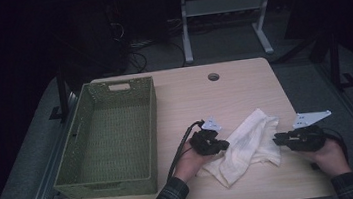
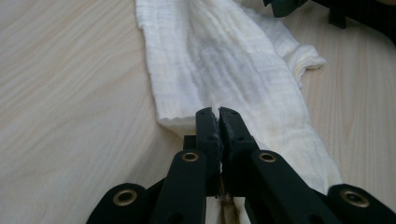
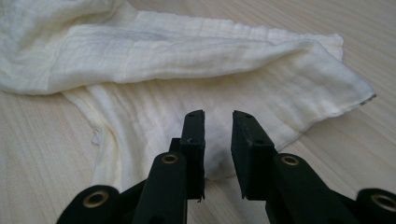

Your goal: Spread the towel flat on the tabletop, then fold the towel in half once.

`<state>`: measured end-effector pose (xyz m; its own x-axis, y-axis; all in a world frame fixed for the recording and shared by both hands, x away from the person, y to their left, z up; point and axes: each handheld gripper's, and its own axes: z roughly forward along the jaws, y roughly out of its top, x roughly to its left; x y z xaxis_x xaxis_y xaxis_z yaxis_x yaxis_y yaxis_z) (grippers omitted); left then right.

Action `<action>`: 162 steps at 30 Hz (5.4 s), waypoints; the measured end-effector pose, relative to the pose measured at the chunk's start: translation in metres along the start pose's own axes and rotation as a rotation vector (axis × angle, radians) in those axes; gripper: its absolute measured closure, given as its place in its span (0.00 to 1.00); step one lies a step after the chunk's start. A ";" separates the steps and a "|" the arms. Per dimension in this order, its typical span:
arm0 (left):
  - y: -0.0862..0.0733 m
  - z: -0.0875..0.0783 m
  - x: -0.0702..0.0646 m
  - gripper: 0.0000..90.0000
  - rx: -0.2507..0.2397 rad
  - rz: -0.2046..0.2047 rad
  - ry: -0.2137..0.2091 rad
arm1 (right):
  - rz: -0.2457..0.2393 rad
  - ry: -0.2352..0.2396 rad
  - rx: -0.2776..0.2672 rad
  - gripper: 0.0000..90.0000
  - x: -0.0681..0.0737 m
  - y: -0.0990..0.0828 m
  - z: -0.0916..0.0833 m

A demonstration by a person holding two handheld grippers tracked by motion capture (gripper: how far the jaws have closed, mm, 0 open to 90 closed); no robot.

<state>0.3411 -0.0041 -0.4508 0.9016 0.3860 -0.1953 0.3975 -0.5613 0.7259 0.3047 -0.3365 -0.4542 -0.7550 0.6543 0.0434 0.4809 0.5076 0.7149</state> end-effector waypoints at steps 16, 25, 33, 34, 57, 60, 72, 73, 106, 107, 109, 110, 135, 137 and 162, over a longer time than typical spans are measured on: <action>0.052 0.030 -0.052 0.94 0.003 0.183 -0.086 | 0.007 -0.018 -0.013 0.83 -0.003 -0.002 -0.003; 0.051 0.022 -0.045 0.81 -0.058 0.140 -0.055 | 0.012 -0.026 -0.016 0.83 -0.005 -0.004 -0.006; 0.039 0.034 -0.039 0.71 -0.002 0.108 -0.064 | 0.007 -0.027 -0.013 0.83 -0.003 -0.003 -0.005; 0.038 0.040 -0.039 0.71 0.006 0.094 -0.080 | 0.008 -0.027 -0.014 0.83 -0.003 -0.003 -0.006; 0.043 -0.008 -0.012 0.96 -0.059 0.069 0.042 | 0.043 -0.004 -0.097 0.83 -0.055 0.056 0.025; 0.044 -0.014 -0.006 0.96 -0.066 0.064 0.066 | 0.053 -0.009 -0.096 0.83 -0.063 0.057 0.036; 0.040 -0.026 0.018 0.96 -0.081 0.025 0.136 | 0.135 -0.032 -0.011 0.76 -0.097 0.052 0.078; 0.040 -0.026 0.018 0.96 -0.081 0.025 0.136 | 0.135 -0.032 -0.011 0.76 -0.097 0.052 0.078; 0.072 -0.057 0.102 0.96 -0.180 -0.124 0.403 | 0.131 -0.109 -0.141 0.96 -0.134 0.108 0.035; 0.072 -0.056 0.105 0.96 -0.175 -0.132 0.411 | 0.137 -0.110 -0.140 0.96 -0.136 0.108 0.038; 0.070 -0.052 0.114 0.96 -0.172 -0.146 0.425 | 0.149 -0.107 -0.134 0.96 -0.139 0.106 0.043; 0.069 -0.049 0.120 0.96 -0.159 -0.154 0.442 | 0.159 -0.108 -0.122 0.96 -0.143 0.105 0.052; 0.027 -0.002 0.179 0.67 0.017 -0.318 0.526 | 0.260 -0.133 -0.019 0.76 -0.164 0.090 0.098; 0.025 -0.001 0.181 0.67 0.016 -0.318 0.529 | 0.249 -0.123 -0.005 0.76 -0.164 0.089 0.102; 0.039 -0.027 0.156 0.96 -0.087 -0.310 0.508 | 0.240 -0.085 -0.091 0.95 -0.148 0.095 0.073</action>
<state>0.4929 0.0540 -0.4349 0.5433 0.8355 -0.0823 0.5941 -0.3134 0.7408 0.4942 -0.3440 -0.4434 -0.5821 0.7966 0.1630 0.5968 0.2824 0.7511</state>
